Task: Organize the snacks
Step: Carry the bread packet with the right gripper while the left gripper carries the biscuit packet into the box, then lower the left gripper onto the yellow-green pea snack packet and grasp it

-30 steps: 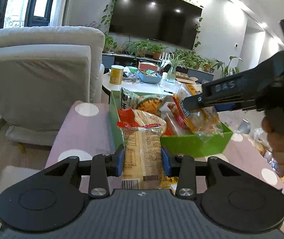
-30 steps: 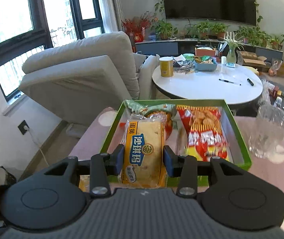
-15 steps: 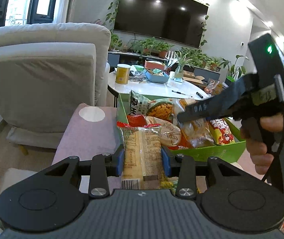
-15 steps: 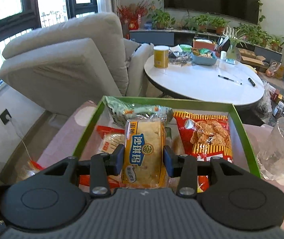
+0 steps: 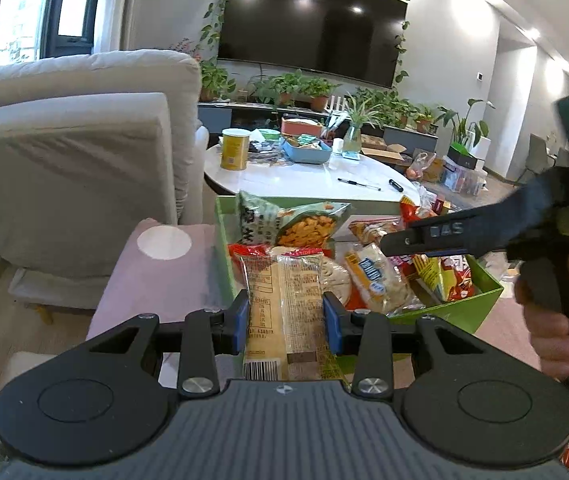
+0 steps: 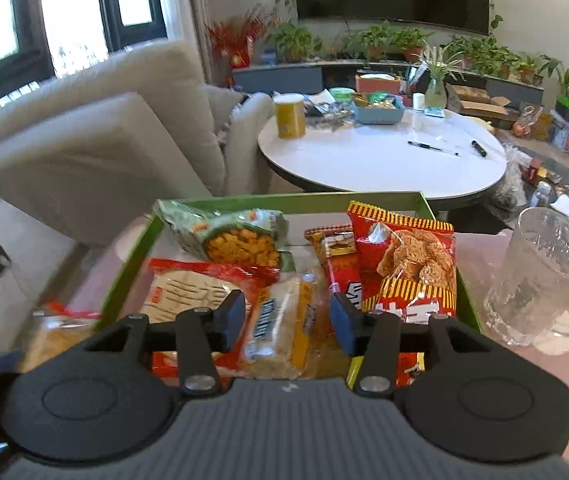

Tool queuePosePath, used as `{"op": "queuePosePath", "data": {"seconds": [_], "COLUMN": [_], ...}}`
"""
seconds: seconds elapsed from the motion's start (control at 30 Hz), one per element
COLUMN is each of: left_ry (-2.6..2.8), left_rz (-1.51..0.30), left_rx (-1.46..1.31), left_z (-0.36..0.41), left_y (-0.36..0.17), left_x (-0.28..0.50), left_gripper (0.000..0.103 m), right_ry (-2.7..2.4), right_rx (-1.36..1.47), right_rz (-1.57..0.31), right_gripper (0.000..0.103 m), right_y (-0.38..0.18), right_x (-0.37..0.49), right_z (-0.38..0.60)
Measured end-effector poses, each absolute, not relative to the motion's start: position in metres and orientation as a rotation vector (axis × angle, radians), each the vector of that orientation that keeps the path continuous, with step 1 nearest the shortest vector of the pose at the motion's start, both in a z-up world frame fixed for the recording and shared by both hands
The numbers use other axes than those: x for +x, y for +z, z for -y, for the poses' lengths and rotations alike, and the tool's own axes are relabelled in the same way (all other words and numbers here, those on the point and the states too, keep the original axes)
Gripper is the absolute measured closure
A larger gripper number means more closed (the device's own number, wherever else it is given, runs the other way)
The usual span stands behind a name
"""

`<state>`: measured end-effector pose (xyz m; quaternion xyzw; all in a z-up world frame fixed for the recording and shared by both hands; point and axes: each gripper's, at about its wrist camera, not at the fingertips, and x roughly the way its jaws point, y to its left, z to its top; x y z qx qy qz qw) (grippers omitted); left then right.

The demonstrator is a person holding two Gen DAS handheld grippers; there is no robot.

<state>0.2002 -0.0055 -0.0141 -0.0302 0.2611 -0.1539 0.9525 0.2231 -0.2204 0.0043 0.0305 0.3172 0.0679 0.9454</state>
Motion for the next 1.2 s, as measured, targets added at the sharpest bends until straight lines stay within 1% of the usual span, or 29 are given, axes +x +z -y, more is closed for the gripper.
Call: {"op": "queuePosePath", "data": {"seconds": [0.13, 0.3, 0.43, 0.5, 0.57, 0.6, 0.8, 1.03, 1.1, 1.2], "left_ry": [-0.33, -0.343, -0.338, -0.338, -0.301, -0.277, -0.26, -0.202, -0.197, -0.2], "left_rz": [-0.537, -0.545, -0.543, -0.545, -0.541, -0.537, -0.529, -0.524, -0.53, -0.542], "left_rx": [-0.041, -0.021, -0.015, -0.031, -0.03, -0.024, -0.006, -0.042, -0.049, -0.052], "left_z": [0.02, 0.038, 0.055, 0.062, 0.067, 0.069, 0.056, 0.025, 0.021, 0.017], "left_y": [-0.011, -0.007, -0.007, -0.009, -0.013, -0.014, -0.012, -0.005, -0.006, -0.008], "left_x": [0.21, 0.232, 0.254, 0.266, 0.273, 0.272, 0.25, 0.206, 0.194, 0.175], "left_gripper": [0.068, 0.068, 0.068, 0.064, 0.042, 0.04, 0.037, 0.031, 0.031, 0.027], "right_ry": [0.163, 0.175, 0.163, 0.158, 0.153, 0.153, 0.161, 0.167, 0.167, 0.17], "right_rx": [0.081, 0.097, 0.118, 0.124, 0.137, 0.145, 0.161, 0.199, 0.205, 0.204], "right_rz": [-0.61, -0.573, -0.563, -0.559, -0.558, -0.56, -0.577, -0.615, -0.627, -0.639], "right_gripper": [0.049, 0.045, 0.045, 0.045, 0.045, 0.045, 0.045, 0.045, 0.044, 0.044], "right_y": [0.012, 0.019, 0.021, 0.019, 0.018, 0.016, 0.009, 0.002, 0.0, -0.001], "right_x": [0.21, 0.197, 0.195, 0.193, 0.193, 0.192, 0.183, 0.166, 0.158, 0.143], "right_z": [0.228, 0.239, 0.253, 0.259, 0.264, 0.267, 0.277, 0.281, 0.28, 0.279]}}
